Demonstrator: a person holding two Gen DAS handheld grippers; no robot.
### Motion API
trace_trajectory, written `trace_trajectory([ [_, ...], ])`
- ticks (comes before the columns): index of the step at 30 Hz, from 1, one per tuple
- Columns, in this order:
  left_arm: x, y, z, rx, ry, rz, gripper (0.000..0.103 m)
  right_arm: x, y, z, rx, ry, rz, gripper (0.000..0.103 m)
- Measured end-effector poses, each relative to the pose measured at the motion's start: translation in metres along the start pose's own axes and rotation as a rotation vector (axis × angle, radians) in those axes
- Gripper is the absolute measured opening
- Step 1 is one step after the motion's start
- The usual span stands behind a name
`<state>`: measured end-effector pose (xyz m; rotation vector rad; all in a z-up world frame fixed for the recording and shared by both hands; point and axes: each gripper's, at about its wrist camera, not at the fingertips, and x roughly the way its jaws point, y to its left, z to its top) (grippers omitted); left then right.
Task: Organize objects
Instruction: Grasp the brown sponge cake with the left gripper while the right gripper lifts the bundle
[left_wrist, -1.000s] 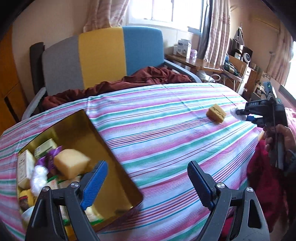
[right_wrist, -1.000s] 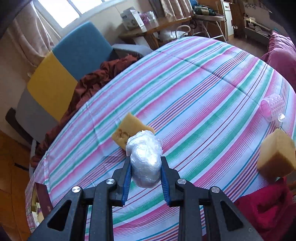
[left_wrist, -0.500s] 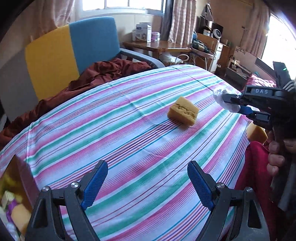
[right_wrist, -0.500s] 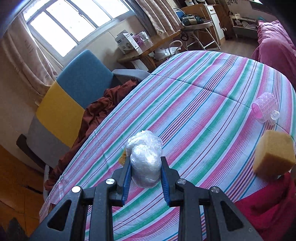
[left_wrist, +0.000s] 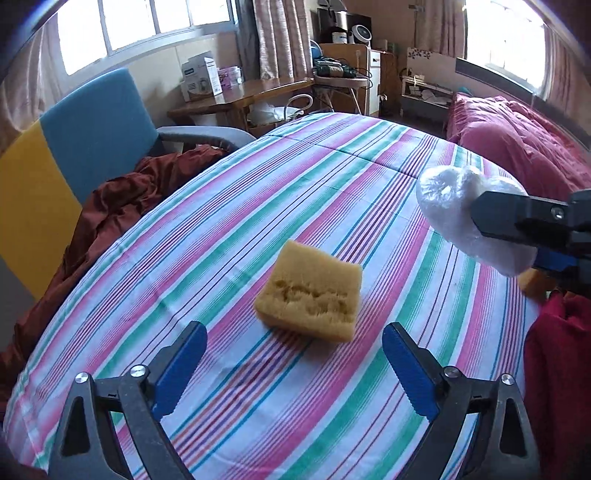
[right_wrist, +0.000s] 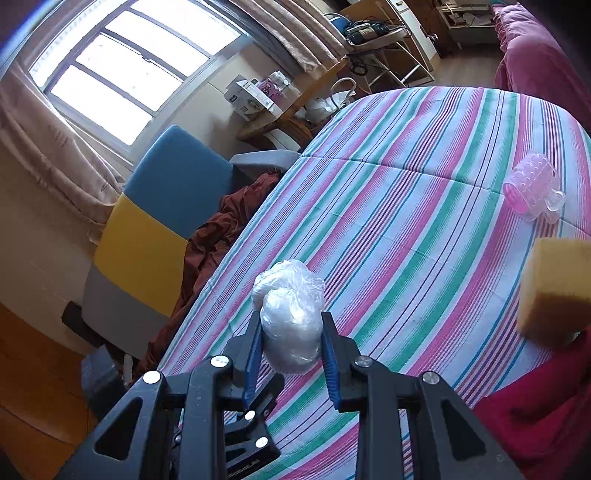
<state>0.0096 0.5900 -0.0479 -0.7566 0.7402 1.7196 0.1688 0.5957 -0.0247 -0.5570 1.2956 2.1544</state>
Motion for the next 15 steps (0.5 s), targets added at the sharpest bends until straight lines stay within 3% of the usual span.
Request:
trace_trajectory([
  [7,0.043,0.001,0.016,0.038,0.037,0.028,0.098,0.002,-0.002,0.001,0.014,0.006,0.023,0.029],
  [8,0.046,0.003,0.016,0.026,0.041,0.016,0.087,0.003,-0.002,0.001,0.015,0.007,0.022,0.029],
  [10,0.045,0.008,0.012,-0.033,0.064,-0.083,0.068,0.002,-0.001,0.001,0.013,0.007,0.018,0.029],
  [15,0.015,0.011,-0.019,-0.106,0.043,-0.063,0.064,0.008,0.004,0.000,-0.024,0.033,0.006,0.029],
])
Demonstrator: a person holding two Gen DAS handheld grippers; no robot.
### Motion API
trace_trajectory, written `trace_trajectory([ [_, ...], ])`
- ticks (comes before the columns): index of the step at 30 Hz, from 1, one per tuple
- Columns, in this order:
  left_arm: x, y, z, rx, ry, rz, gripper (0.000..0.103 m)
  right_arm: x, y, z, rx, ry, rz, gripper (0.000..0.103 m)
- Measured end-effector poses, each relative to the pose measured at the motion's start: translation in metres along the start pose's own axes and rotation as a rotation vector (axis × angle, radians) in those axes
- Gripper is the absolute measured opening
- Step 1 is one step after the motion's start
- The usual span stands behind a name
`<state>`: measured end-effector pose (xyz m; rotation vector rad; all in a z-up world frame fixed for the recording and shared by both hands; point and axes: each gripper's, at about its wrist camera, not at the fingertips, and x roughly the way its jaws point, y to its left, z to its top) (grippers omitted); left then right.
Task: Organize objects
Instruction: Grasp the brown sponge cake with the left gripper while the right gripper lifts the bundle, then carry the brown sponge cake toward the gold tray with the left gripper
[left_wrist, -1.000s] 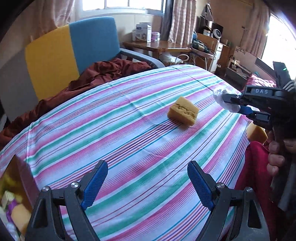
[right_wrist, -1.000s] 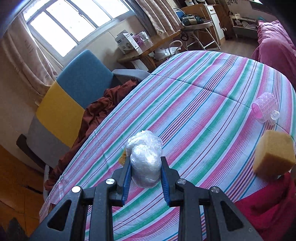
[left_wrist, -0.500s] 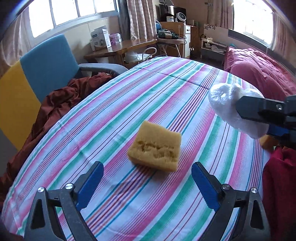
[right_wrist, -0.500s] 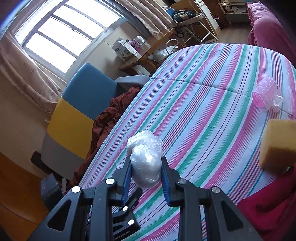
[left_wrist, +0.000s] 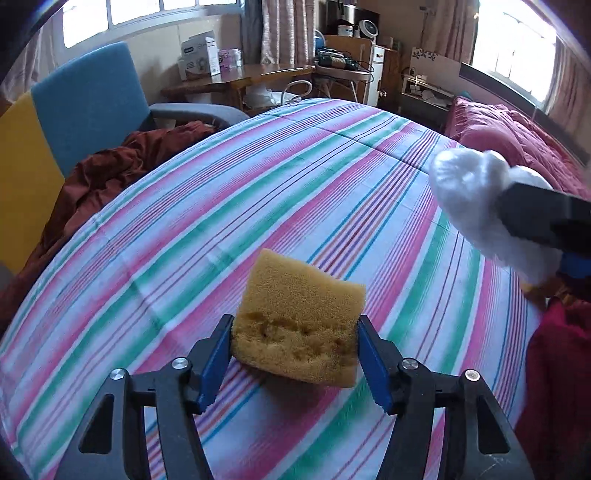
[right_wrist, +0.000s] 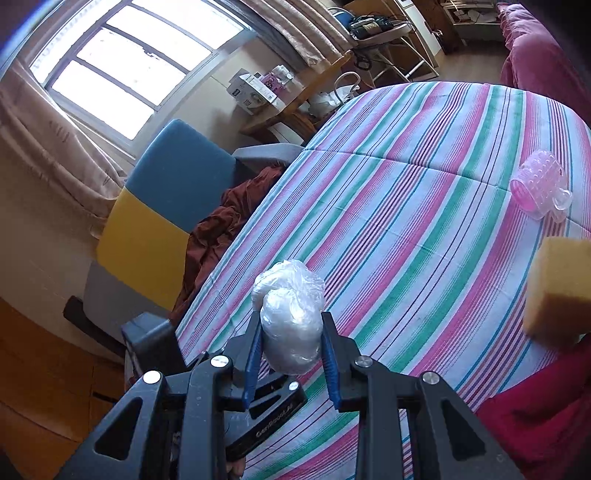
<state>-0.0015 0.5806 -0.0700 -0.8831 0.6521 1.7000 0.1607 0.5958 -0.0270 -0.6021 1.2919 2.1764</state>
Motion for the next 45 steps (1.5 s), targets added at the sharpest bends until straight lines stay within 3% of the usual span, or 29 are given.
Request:
trace_trajectory([
  [5,-0.043,0.013,-0.062,-0.146,0.029,0.042,0.065,0.015,0.016,-0.006,-0.100,0.078,-0.017,0.029],
  [12,-0.105,0.012,-0.143,-0.193,0.021,0.149,0.064,0.042,0.035,-0.022,-0.221,0.248,-0.001,0.029],
  [16,-0.123,0.012,-0.175,-0.260,-0.002,0.182,0.064,0.050,0.040,-0.028,-0.251,0.288,-0.016,0.029],
  [33,-0.118,0.008,-0.196,-0.222,-0.121,0.218,0.064,0.062,0.036,-0.031,-0.271,0.303,-0.172,0.029],
  [41,-0.116,0.005,-0.198,-0.209,-0.142,0.237,0.064,0.088,0.043,-0.048,-0.337,0.449,-0.158,0.029],
  [45,-0.116,0.004,-0.199,-0.203,-0.147,0.246,0.064,0.091,0.042,-0.051,-0.343,0.471,-0.164,0.029],
])
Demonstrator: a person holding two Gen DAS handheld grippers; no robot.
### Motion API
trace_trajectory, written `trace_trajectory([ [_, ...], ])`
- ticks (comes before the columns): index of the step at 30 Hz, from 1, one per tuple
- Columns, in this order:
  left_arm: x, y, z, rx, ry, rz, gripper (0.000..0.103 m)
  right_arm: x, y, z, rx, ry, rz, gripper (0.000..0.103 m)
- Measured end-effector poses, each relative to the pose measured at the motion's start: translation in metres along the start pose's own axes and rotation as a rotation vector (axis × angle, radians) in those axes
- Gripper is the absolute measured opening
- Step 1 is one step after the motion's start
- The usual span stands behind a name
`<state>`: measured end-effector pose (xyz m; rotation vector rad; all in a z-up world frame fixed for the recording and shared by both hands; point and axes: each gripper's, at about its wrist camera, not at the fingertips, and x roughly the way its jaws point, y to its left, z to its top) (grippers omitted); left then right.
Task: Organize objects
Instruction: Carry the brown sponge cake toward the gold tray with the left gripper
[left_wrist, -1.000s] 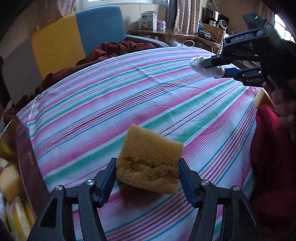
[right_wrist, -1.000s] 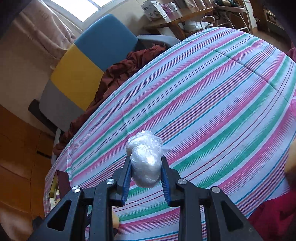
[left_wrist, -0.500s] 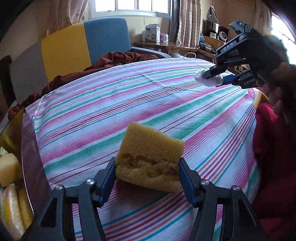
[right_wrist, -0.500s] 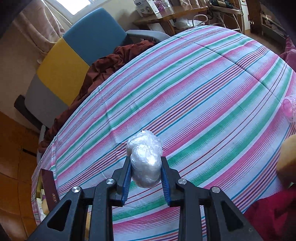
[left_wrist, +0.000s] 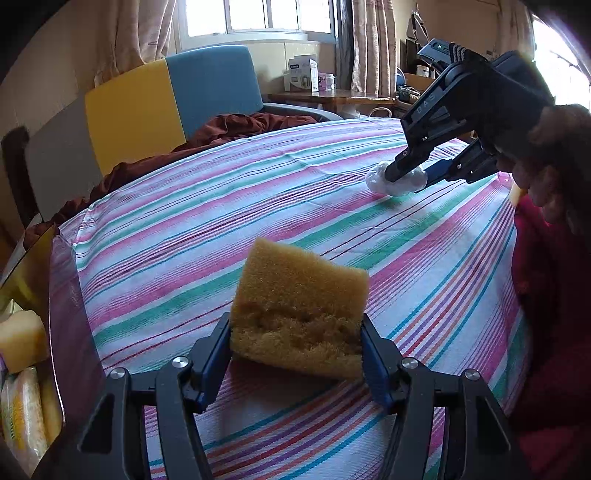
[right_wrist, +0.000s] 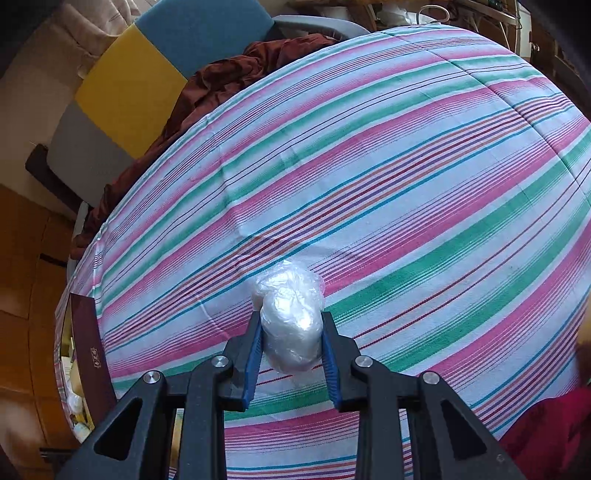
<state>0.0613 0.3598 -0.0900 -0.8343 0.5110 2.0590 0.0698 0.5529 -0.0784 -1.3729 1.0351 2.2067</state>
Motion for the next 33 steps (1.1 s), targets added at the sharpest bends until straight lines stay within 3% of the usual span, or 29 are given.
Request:
trace_trajectory([
  [18,-0.004,-0.004,0.004,0.042,0.028,0.043,0.063,0.006,-0.004,-0.003,0.001,0.026,-0.019,0.029],
  [33,-0.097,0.042,-0.014,-0.071,-0.062,-0.011,0.063,0.003,-0.010,-0.011,0.004,0.022,-0.068,0.029],
])
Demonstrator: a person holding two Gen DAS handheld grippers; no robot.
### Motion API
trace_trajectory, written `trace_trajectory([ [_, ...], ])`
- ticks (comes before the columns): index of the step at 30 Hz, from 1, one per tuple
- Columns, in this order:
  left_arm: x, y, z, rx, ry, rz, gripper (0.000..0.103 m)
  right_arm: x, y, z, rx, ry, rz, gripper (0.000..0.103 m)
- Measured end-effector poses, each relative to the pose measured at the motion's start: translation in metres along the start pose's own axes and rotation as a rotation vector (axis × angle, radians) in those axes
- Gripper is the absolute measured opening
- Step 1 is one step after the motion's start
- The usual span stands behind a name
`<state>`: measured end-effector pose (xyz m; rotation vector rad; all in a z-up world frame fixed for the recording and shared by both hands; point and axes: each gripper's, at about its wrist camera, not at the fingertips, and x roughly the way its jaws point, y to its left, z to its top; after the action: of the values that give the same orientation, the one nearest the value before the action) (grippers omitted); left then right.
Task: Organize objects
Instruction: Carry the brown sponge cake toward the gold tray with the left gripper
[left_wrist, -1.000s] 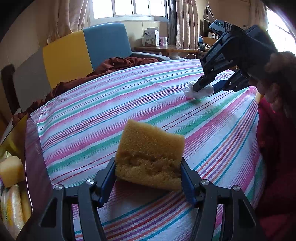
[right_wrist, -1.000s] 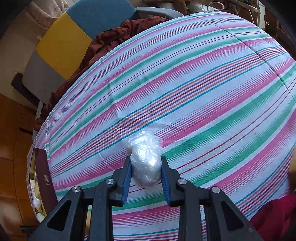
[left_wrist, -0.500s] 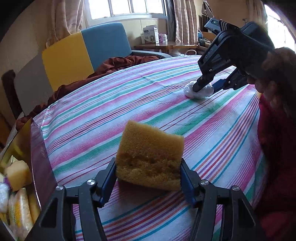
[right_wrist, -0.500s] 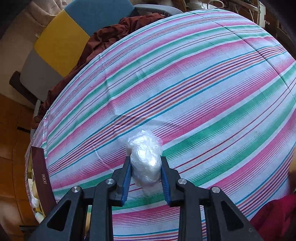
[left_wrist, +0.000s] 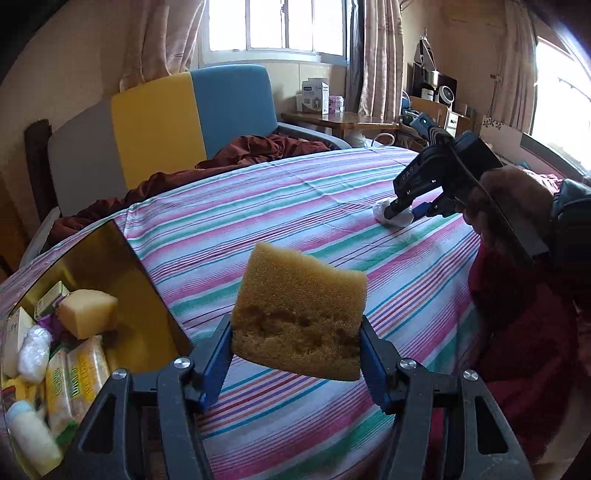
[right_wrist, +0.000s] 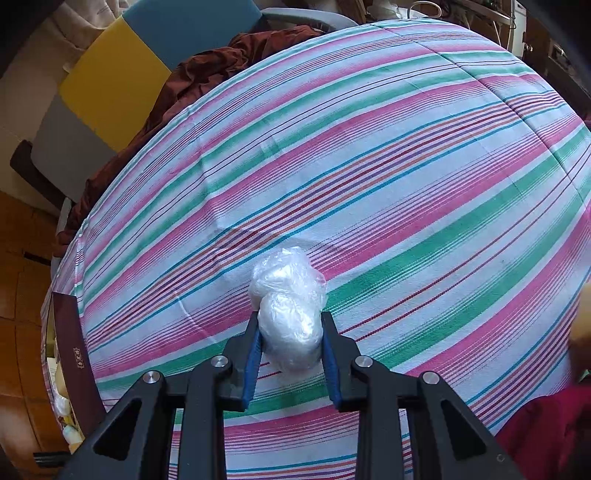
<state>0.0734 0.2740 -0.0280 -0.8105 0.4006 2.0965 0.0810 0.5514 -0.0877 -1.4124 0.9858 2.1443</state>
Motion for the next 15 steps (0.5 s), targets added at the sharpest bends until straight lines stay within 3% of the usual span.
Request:
trace_trajectory([
  [8,-0.041,0.075,-0.016,-0.201,-0.021,0.068,0.063,-0.006,-0.004,-0.006,0.006,-0.024,-0.023,0.029],
  [15,-0.091,0.167,-0.042,-0.465,-0.058,0.205,0.063,-0.012,-0.010,-0.012,0.017,-0.040,-0.039,0.029],
])
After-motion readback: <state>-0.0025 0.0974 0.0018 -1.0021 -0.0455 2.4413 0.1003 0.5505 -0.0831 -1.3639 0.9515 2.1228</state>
